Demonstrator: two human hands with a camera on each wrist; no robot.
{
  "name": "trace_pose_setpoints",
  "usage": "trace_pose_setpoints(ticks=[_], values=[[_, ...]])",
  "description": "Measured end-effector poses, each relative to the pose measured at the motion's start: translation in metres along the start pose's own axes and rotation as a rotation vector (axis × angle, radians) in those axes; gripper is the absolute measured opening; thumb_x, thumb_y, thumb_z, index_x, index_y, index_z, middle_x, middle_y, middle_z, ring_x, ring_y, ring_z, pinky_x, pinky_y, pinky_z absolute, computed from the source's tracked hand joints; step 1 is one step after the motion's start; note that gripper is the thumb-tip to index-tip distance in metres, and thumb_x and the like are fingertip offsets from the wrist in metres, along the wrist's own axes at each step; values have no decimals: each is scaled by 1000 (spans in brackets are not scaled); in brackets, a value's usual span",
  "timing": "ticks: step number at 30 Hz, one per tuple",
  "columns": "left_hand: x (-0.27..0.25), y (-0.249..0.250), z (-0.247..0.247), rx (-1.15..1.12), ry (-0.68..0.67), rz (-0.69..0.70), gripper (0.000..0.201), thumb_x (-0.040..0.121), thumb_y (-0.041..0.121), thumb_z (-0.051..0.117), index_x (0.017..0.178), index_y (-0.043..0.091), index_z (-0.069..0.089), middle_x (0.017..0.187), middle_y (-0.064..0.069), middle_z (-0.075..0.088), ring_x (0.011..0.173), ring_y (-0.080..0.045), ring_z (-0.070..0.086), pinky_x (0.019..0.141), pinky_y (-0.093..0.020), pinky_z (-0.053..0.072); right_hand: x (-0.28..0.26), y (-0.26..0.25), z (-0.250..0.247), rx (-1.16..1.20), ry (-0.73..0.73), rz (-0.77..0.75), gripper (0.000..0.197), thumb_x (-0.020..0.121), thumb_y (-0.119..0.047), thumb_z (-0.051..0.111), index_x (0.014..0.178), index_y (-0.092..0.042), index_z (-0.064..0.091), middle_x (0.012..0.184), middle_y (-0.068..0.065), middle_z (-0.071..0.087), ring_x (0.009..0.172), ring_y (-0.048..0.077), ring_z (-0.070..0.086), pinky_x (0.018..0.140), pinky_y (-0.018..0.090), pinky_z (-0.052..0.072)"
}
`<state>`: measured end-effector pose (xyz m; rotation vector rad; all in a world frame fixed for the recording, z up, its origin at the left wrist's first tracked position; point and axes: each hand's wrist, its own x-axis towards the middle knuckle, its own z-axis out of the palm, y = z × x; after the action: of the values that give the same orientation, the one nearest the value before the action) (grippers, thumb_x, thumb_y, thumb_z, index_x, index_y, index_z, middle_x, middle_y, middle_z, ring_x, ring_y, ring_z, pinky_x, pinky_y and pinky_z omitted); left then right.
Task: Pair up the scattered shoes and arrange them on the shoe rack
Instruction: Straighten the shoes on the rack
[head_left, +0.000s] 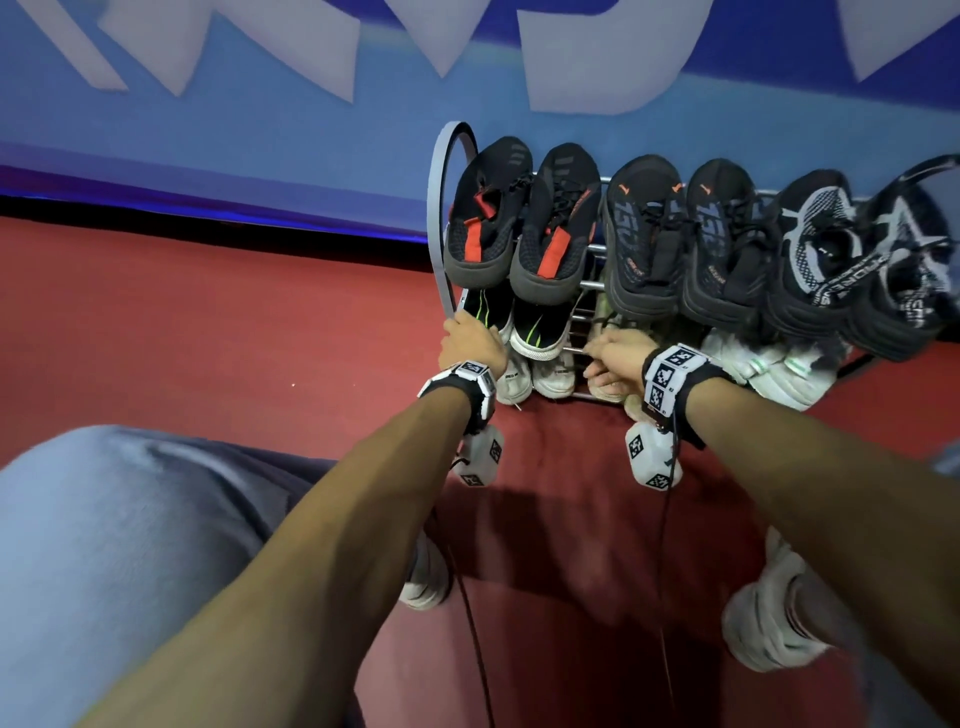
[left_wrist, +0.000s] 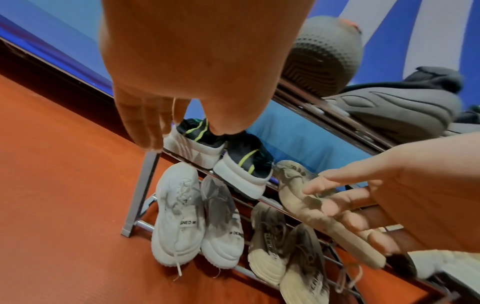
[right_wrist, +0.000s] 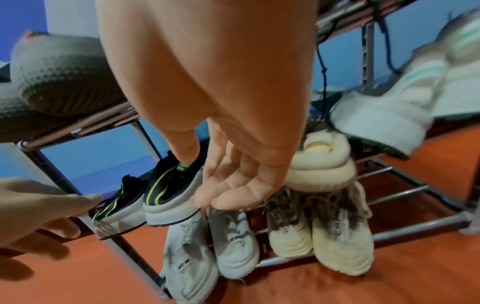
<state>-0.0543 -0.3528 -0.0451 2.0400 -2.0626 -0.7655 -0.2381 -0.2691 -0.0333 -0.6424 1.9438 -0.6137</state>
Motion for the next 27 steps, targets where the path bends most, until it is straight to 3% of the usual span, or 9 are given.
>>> trace_pose_setpoints(ticks=[2, 6, 9, 11, 14, 17, 22, 24, 27], values=[[-13, 10, -1, -5, 41, 73, 42, 101, 32, 48, 128, 1, 43, 129, -20, 53, 114, -41, 60, 85, -47, 49, -7, 9, -19, 4, 21, -12, 29, 102, -27, 51, 120, -6, 59, 78, 4, 67, 44, 9, 61, 35, 20, 47], [-31, 36, 8, 12, -116, 266, 32, 98, 28, 47, 108, 1, 61, 112, -24, 68, 104, -43, 64, 81, -44, 51, -30, 25, -52, -32, 165, -54, 37, 98, -23, 57, 133, -14, 49, 81, 7, 64, 53, 15, 59, 34, 20, 44], [-45, 63, 19, -7, -204, 340, 34, 96, 32, 49, 101, 4, 68, 106, -23, 71, 103, -41, 66, 84, -43, 54, -44, 37, -71, -49, 183, -46, 51, 96, -23, 57, 144, -15, 41, 92, 11, 67, 69, 26, 68, 49, 31, 56], [-54, 82, 28, -39, -223, 368, 33, 97, 32, 51, 102, 4, 67, 107, -23, 71, 104, -41, 65, 88, -43, 54, -50, 45, -82, -63, 193, -14, 57, 95, -27, 59, 147, -18, 36, 110, 13, 66, 86, 30, 73, 57, 39, 61], [-60, 105, 40, -29, -221, 368, 35, 97, 34, 51, 113, 4, 61, 118, -23, 67, 111, -42, 62, 91, -43, 52, -53, 58, -90, -1, 177, 41, 63, 96, -29, 59, 150, -32, 27, 117, 10, 63, 80, 26, 73, 45, 33, 58], [-59, 117, 51, -14, -202, 330, 43, 96, 35, 52, 125, 4, 55, 126, -23, 63, 115, -42, 60, 94, -44, 51, -49, 70, -95, 43, 155, 43, 61, 94, -33, 62, 146, -41, 31, 114, 8, 65, 81, 24, 74, 60, 43, 62], [-47, 118, 64, 39, -153, 267, 51, 95, 32, 54, 134, 1, 45, 135, -24, 54, 121, -44, 58, 98, -46, 48, -40, 75, -104, 125, 43, 18, 61, 96, -31, 59, 149, -41, 31, 130, 3, 56, 84, 26, 75, 74, 51, 61], [-43, 116, 68, 54, -159, 231, 52, 97, 32, 53, 137, 1, 41, 137, -25, 50, 123, -44, 55, 99, -46, 46, -33, 73, -103, 164, -10, 29, 66, 97, -30, 59, 153, -38, 25, 145, 5, 49, 85, 28, 75, 77, 51, 61], [-35, 111, 77, 67, -166, 200, 54, 98, 32, 51, 139, -2, 39, 138, -27, 51, 125, -44, 55, 98, -45, 46, -24, 71, -99, 210, -47, 52, 72, 97, -31, 59, 156, -34, 18, 152, 13, 44, 96, 38, 72, 82, 59, 56]])
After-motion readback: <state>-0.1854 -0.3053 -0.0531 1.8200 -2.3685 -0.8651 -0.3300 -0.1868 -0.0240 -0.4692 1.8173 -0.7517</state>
